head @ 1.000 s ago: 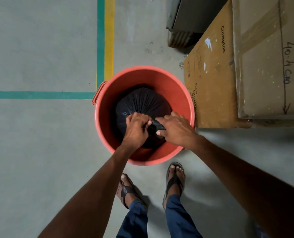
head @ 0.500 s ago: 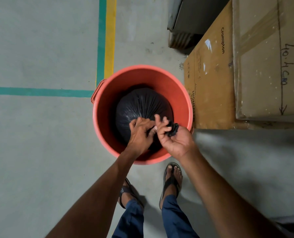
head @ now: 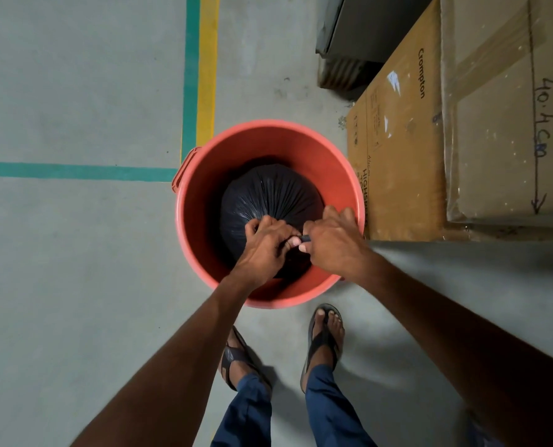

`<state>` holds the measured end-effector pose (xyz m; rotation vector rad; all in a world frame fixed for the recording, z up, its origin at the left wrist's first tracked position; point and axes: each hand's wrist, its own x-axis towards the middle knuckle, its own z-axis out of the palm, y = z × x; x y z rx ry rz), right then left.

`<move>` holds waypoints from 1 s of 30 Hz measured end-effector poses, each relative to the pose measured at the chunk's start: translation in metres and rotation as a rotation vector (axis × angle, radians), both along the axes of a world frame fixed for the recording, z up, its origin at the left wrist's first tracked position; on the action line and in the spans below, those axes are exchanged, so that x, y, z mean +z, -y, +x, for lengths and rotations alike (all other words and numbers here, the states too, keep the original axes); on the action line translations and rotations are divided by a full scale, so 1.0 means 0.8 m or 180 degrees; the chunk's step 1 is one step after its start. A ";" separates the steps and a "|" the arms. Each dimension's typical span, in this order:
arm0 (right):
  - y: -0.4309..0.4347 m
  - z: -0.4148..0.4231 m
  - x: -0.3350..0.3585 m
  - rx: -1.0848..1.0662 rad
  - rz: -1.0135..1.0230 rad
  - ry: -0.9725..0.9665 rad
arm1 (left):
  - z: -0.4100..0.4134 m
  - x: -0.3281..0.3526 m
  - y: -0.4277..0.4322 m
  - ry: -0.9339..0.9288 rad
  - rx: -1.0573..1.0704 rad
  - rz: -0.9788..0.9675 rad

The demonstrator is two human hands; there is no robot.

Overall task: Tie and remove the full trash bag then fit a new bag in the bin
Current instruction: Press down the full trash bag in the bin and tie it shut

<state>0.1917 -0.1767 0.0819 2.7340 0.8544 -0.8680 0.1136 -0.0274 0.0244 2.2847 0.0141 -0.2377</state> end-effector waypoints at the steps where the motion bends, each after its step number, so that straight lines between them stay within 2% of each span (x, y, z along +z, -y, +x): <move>1: 0.001 0.007 0.003 -0.0163 -0.0107 -0.0128 | 0.000 -0.004 0.000 -0.0003 0.0000 0.0052; 3: 0.003 0.016 0.013 -0.0803 0.0099 -0.0778 | 0.002 -0.009 0.001 0.0074 0.0002 0.0234; 6: 0.001 0.022 0.024 -0.3247 0.1420 -0.2609 | 0.007 -0.013 0.004 0.0217 0.0220 0.0421; 7: 0.002 0.024 0.026 -0.3780 0.1648 -0.3003 | 0.009 -0.015 0.004 0.0220 0.0354 0.0451; 9: 0.013 0.022 0.024 -0.4124 0.1980 -0.3377 | 0.012 -0.018 0.004 0.0122 0.0632 0.0434; 11: 0.024 0.018 0.016 -0.3728 0.2340 -0.3028 | 0.015 -0.020 0.003 -0.0065 0.0804 0.0272; 14: 0.031 0.014 -0.003 -0.2941 0.2381 -0.1395 | 0.019 -0.014 0.003 -0.0272 0.0935 -0.0131; 15: 0.030 0.017 -0.010 -0.2896 0.2382 -0.0970 | 0.020 -0.011 0.005 -0.0329 0.0957 -0.0315; 17: 0.026 0.022 -0.022 -0.2940 0.2405 -0.0514 | 0.021 -0.004 0.008 -0.0460 0.1031 -0.0673; 19: 0.020 0.020 -0.034 -0.2823 0.2244 -0.0199 | 0.022 0.001 0.006 -0.0682 0.1154 -0.0965; 23: 0.009 -0.008 -0.044 -0.2229 0.1888 0.0355 | 0.025 0.005 -0.008 -0.1098 0.1348 -0.1091; 27: -0.005 -0.049 -0.029 -0.1827 0.1915 0.0726 | 0.034 0.009 -0.005 -0.1364 0.1689 -0.1422; 30: -0.024 -0.081 -0.013 -0.1942 0.1564 0.0550 | 0.035 0.009 0.004 -0.1588 0.1744 -0.1894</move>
